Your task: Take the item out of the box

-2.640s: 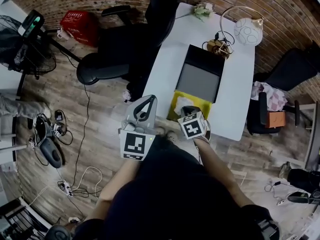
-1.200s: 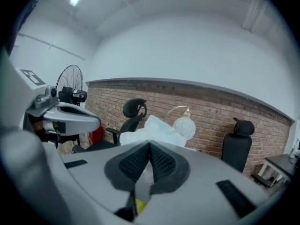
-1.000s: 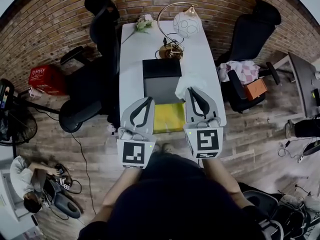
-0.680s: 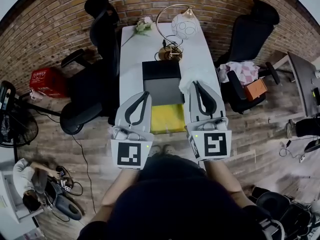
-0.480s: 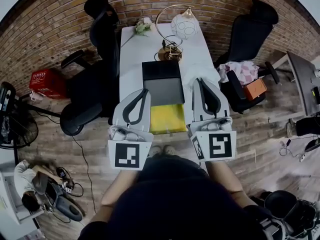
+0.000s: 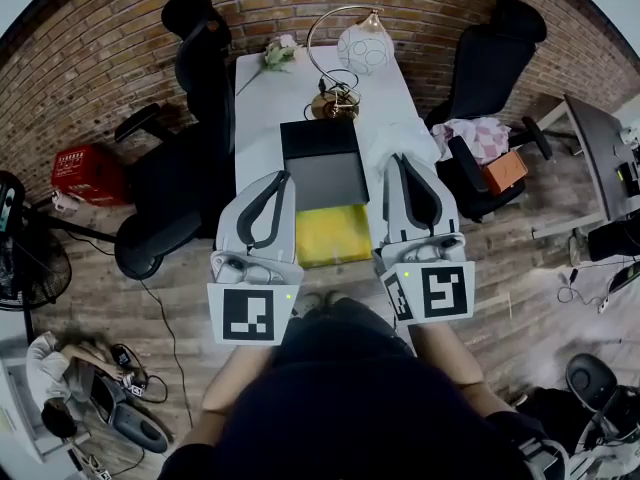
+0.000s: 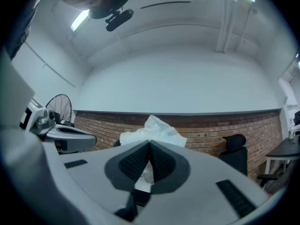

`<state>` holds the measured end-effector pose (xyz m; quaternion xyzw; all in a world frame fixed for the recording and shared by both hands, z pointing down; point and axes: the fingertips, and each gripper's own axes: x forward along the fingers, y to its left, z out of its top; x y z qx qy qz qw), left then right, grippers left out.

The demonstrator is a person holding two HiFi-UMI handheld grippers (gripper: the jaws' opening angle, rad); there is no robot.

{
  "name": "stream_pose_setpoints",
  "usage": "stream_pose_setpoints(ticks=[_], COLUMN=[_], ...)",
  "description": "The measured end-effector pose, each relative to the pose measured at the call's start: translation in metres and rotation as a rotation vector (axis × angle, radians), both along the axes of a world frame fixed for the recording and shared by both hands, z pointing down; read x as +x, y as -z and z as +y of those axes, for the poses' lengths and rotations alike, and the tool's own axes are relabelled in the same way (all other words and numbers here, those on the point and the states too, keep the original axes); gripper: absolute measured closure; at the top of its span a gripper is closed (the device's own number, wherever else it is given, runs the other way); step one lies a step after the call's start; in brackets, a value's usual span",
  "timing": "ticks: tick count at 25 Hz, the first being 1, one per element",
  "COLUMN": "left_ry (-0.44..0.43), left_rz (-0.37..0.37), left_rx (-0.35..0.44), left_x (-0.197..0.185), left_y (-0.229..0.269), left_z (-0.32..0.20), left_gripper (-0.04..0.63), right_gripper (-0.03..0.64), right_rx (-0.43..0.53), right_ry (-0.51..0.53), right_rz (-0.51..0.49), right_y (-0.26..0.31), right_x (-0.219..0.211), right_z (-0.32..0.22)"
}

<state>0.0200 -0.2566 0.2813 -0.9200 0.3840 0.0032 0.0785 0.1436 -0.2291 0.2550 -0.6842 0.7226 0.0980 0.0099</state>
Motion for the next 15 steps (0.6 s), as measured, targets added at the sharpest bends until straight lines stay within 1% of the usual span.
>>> stream_pose_setpoints(ticks=[15], left_ry=[-0.05], left_rz=[0.026], left_rx=[-0.02], left_x=[-0.015], left_y=[-0.015], left_z=[0.01], left_gripper=[0.584], right_gripper=[0.604], right_rx=[-0.013], right_ry=[-0.036], right_rz=[0.003], right_y=[-0.013], right_x=[-0.019], right_z=[0.014])
